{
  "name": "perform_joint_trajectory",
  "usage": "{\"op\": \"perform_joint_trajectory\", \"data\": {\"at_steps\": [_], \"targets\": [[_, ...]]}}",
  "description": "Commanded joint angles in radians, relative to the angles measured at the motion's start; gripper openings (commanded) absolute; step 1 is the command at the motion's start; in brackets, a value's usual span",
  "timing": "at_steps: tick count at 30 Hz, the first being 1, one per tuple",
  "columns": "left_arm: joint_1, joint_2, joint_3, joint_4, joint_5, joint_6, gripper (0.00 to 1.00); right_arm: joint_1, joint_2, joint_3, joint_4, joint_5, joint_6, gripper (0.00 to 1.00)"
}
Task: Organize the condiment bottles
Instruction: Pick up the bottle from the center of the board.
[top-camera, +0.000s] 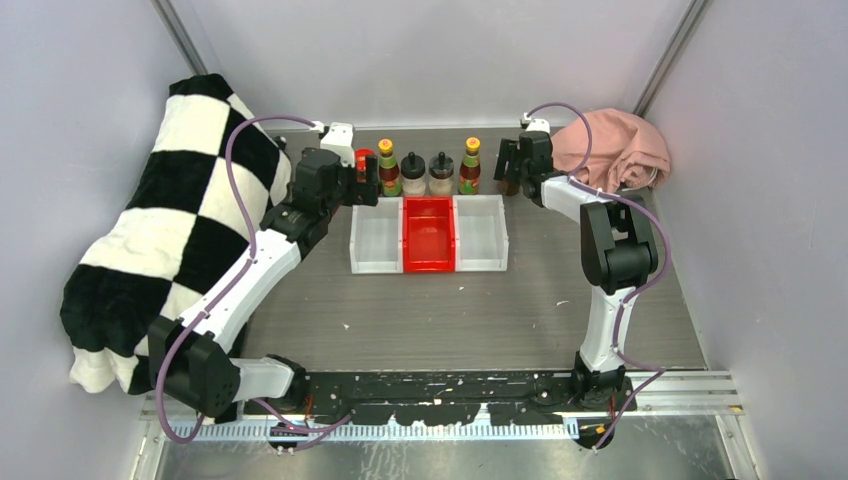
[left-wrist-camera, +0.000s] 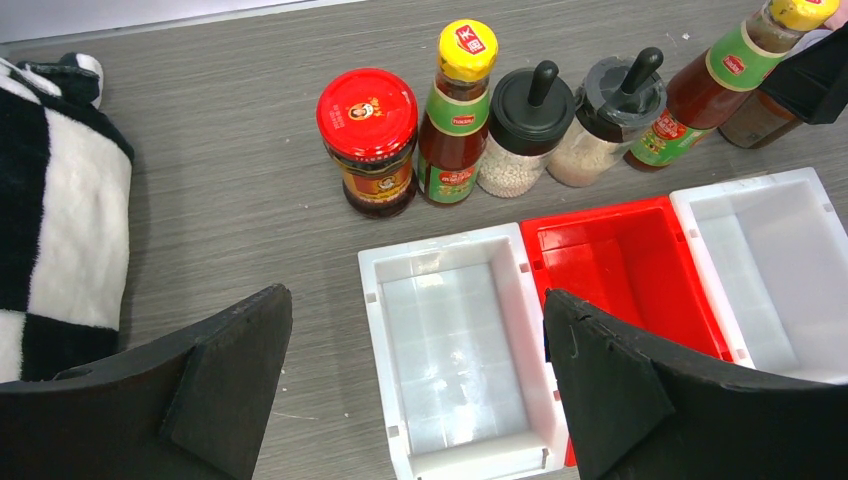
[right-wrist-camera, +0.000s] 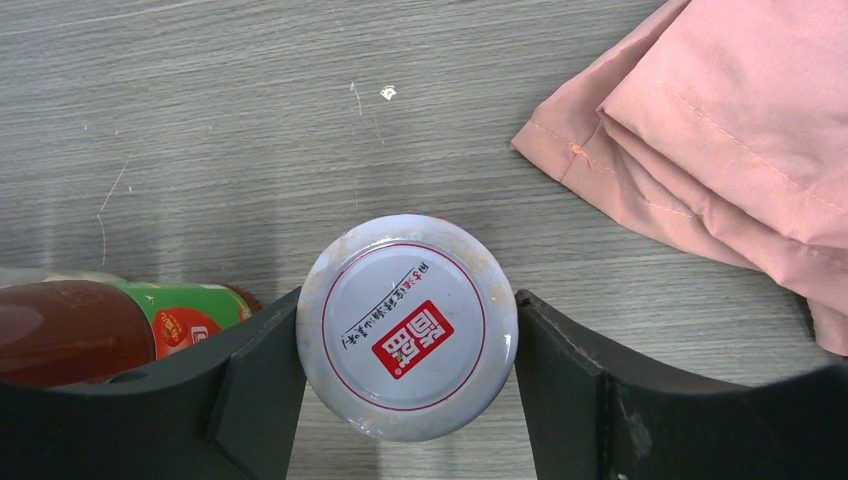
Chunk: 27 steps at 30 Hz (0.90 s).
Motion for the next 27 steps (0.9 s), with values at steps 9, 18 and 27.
{"op": "perform_joint_trajectory", "data": {"at_steps": [9, 18, 27], "targets": [[0.002, -0.014, 0.009, 0.050, 0.011, -0.011, 0.97, -0.005, -0.016, 0.032, -0.004, 0.008, 0.011, 0.63], [0.002, -0.008, 0.009, 0.051, 0.011, -0.011, 0.97, -0.003, -0.016, 0.033, -0.007, 0.014, 0.010, 0.55], [0.002, -0.011, 0.008, 0.049, 0.011, -0.011, 0.97, 0.004, -0.012, 0.035, -0.011, 0.031, -0.005, 0.36]]}}
